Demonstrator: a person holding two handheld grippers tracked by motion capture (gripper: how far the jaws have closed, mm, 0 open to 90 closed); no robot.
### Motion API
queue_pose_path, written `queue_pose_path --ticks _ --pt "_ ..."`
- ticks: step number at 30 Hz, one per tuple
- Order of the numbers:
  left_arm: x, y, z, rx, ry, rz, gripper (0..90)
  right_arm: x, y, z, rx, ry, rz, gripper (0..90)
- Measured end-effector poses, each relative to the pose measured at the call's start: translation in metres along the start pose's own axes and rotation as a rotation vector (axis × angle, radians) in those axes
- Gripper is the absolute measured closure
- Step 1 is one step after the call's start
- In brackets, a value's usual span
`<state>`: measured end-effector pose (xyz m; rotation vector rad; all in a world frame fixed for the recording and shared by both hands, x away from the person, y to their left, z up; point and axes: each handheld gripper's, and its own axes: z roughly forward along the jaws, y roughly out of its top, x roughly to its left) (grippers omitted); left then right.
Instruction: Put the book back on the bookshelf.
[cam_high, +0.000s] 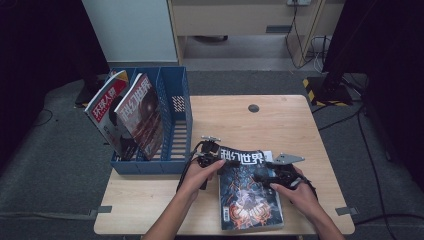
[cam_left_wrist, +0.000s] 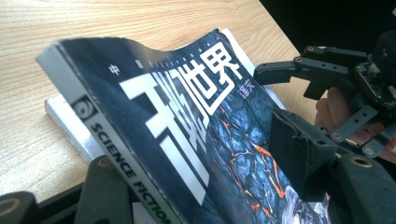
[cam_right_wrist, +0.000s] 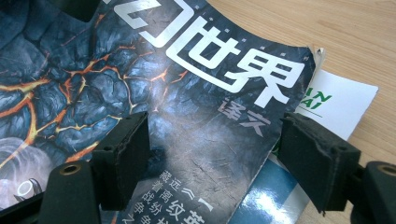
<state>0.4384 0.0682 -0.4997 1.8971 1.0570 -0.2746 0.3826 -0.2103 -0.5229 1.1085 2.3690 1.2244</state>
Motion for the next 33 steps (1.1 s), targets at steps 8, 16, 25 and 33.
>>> queue_pose_path --ticks 8,16,25,33 --pt "0.001 0.003 0.006 0.007 -0.004 -0.009 39.4 0.000 0.000 0.000 0.001 -0.003 -0.001 24.9" --pt "-0.002 0.009 0.013 0.019 0.009 0.000 40.7 0.000 -0.001 0.000 -0.002 -0.003 0.003 24.8" --pt "-0.001 0.008 0.021 0.043 0.006 -0.006 46.2 0.001 -0.001 0.001 -0.005 -0.005 0.000 24.2" --pt "0.000 0.008 0.023 0.049 0.014 -0.017 52.6 0.001 -0.001 0.001 -0.006 -0.007 0.004 24.0"
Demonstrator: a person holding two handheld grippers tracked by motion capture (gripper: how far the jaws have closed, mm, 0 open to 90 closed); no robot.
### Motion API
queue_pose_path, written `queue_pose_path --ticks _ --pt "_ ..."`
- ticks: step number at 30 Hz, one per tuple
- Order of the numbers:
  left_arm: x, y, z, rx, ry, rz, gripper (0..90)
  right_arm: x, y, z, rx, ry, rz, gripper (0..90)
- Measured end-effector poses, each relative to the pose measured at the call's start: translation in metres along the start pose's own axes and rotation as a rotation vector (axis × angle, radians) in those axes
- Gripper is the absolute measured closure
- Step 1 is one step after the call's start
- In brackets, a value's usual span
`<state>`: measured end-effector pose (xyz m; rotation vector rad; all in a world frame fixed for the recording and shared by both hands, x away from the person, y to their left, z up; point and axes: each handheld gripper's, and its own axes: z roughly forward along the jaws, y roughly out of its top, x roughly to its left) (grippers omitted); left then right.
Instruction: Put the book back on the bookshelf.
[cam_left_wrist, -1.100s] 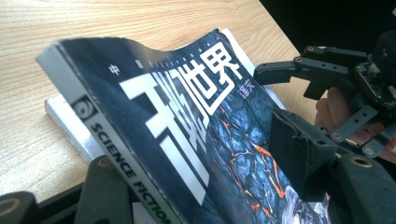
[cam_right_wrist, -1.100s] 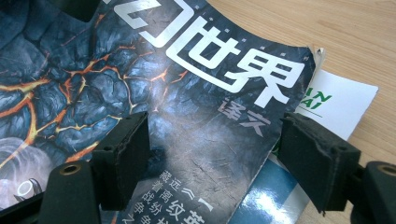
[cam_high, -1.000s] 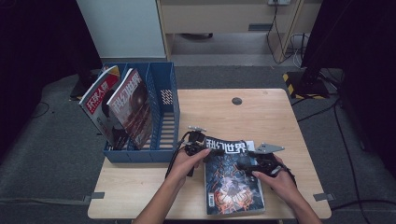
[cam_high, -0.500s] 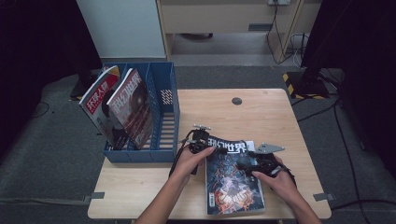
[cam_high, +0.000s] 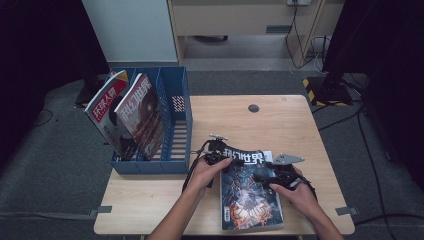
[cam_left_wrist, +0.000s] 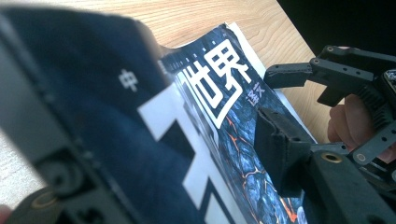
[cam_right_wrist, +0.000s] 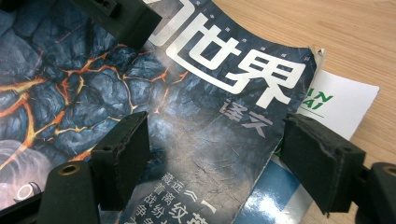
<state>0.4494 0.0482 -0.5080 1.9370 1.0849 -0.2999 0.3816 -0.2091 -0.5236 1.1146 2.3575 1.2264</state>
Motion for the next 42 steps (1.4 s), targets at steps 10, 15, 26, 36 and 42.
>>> queue_pose_path --ticks 10,15,26,36,42 --pt "0.003 -0.001 -0.001 -0.039 -0.008 -0.039 65.5 0.001 0.000 0.000 0.008 0.006 0.009 18.4" --pt "0.007 -0.003 -0.002 -0.058 -0.021 -0.054 71.6 -0.002 0.000 -0.003 0.010 0.017 0.029 18.6" --pt "0.006 -0.003 -0.003 -0.065 -0.014 -0.053 72.7 -0.022 -0.003 -0.018 -0.020 -0.039 0.105 18.0" --pt "0.010 -0.004 -0.010 -0.088 -0.013 -0.060 72.1 -0.029 -0.006 -0.019 0.001 -0.080 0.116 17.7" --pt "0.010 -0.003 -0.010 -0.086 -0.028 -0.080 75.3 -0.031 -0.006 -0.020 0.002 -0.094 0.120 17.7"
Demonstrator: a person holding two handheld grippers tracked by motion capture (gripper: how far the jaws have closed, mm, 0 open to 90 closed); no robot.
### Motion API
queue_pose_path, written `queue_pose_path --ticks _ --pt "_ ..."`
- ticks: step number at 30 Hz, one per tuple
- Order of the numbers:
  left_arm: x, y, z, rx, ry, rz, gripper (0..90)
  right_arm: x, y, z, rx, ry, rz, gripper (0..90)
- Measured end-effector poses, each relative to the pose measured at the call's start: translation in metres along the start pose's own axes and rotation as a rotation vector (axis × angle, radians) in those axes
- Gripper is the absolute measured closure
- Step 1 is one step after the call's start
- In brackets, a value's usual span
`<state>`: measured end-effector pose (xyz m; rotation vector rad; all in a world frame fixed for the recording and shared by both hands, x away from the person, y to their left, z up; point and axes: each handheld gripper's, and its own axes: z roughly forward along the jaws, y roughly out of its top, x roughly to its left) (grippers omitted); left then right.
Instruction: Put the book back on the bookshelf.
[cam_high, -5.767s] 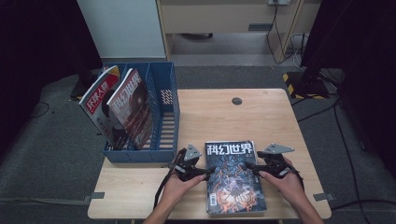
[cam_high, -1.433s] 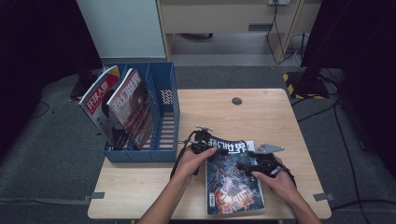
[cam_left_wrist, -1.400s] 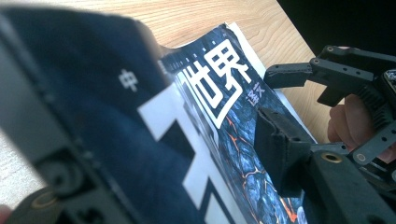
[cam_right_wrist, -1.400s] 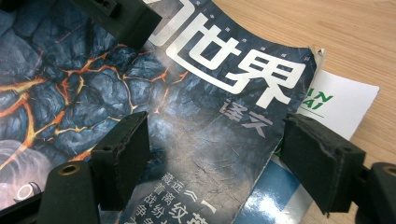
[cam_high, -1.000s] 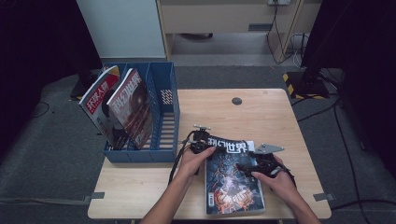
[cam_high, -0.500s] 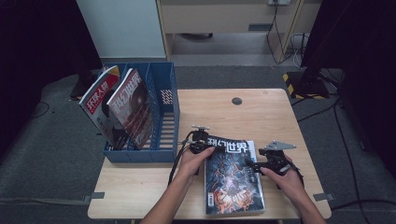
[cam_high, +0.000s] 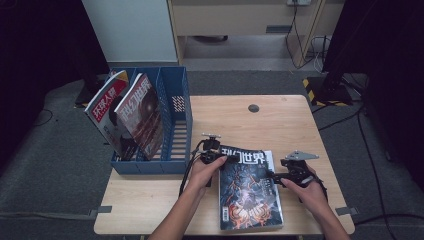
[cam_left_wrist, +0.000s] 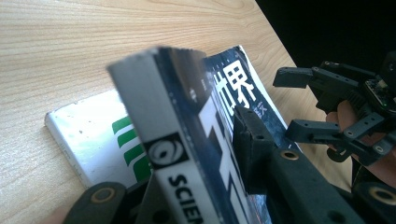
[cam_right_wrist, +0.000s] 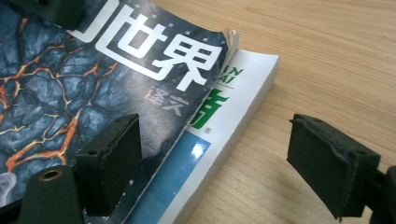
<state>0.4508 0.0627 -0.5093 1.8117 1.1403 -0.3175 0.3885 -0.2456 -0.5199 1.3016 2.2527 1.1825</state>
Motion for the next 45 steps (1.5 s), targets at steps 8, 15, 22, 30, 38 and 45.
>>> queue_pose_path --ticks 8,15,22,30,38,45 --pt "-0.012 0.004 -0.008 -0.006 0.011 0.045 77.0 -0.008 -0.001 -0.004 -0.005 -0.054 0.031 17.6" --pt "-0.023 0.008 -0.014 -0.010 0.017 0.087 77.8 -0.014 -0.003 -0.004 0.012 -0.101 0.017 17.6" --pt "-0.030 0.012 -0.020 -0.019 0.006 0.093 79.3 -0.015 -0.004 -0.005 0.018 -0.119 0.027 17.6" --pt "-0.036 0.015 -0.026 -0.038 0.001 0.120 80.0 -0.017 -0.004 -0.005 0.019 -0.122 0.023 17.4" --pt "-0.038 0.018 -0.032 -0.046 0.009 0.140 80.2 -0.017 -0.004 -0.005 0.021 -0.126 0.026 17.0" --pt "-0.042 0.022 -0.036 -0.046 0.019 0.144 81.0 -0.018 -0.005 -0.005 0.021 -0.127 0.025 16.9"
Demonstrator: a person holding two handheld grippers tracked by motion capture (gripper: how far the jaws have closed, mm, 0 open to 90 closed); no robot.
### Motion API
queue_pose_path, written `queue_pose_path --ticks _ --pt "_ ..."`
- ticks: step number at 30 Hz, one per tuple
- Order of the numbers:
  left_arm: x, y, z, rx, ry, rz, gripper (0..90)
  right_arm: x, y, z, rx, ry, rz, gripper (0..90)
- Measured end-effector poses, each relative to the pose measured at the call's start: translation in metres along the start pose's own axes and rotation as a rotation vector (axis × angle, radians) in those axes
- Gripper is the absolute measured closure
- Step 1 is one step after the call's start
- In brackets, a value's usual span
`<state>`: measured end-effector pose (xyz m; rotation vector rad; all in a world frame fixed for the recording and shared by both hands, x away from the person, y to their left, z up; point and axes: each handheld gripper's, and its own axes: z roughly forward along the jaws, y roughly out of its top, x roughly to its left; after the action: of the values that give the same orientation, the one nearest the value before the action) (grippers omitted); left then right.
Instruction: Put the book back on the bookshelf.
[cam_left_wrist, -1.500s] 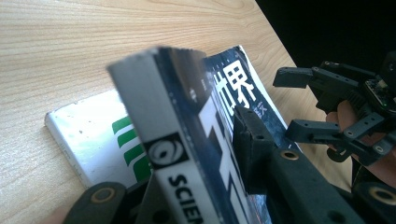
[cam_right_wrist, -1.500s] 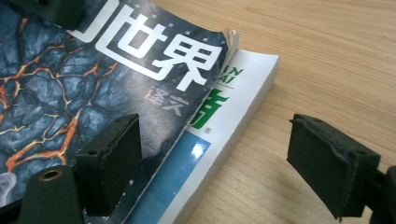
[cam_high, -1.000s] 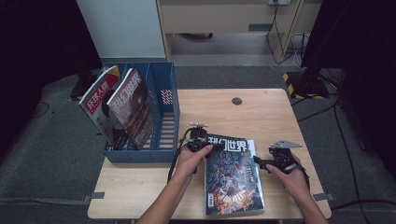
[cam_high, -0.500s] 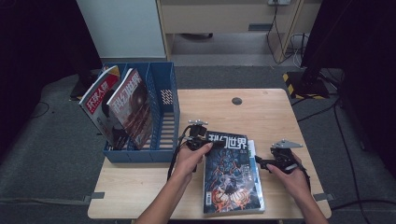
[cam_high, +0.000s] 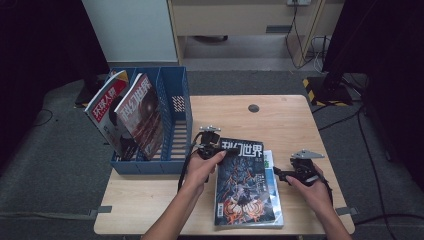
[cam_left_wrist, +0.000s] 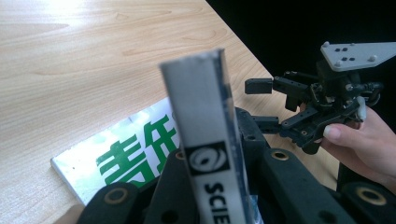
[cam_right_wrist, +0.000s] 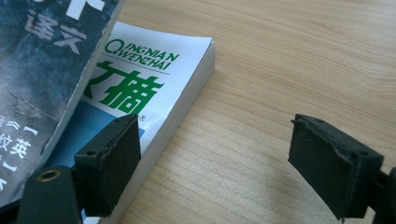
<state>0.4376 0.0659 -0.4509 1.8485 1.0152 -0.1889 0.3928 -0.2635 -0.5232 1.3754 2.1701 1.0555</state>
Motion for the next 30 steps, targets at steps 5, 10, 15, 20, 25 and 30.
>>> queue_pose_path --ticks 5,10,15,20,25,30 --pt "-0.004 0.008 -0.002 0.027 0.004 0.013 81.6 0.000 0.000 -0.001 -0.001 0.001 0.002 16.8" --pt "-0.005 0.014 0.000 0.046 -0.003 0.008 81.9 -0.001 0.000 -0.001 -0.001 0.002 0.001 16.7" --pt "-0.008 0.018 -0.002 0.044 -0.005 0.018 82.0 -0.001 0.000 -0.001 0.000 0.001 0.001 16.7" --pt "-0.012 0.023 -0.007 0.038 0.003 0.038 82.0 -0.002 0.000 -0.001 0.002 0.001 0.001 16.7" --pt "-0.015 0.028 -0.013 0.026 0.011 0.055 82.1 -0.002 0.000 -0.001 0.003 -0.002 0.002 16.7" --pt "-0.021 0.033 -0.019 0.013 0.017 0.077 82.1 -0.002 -0.001 -0.001 0.007 -0.002 0.004 16.7"
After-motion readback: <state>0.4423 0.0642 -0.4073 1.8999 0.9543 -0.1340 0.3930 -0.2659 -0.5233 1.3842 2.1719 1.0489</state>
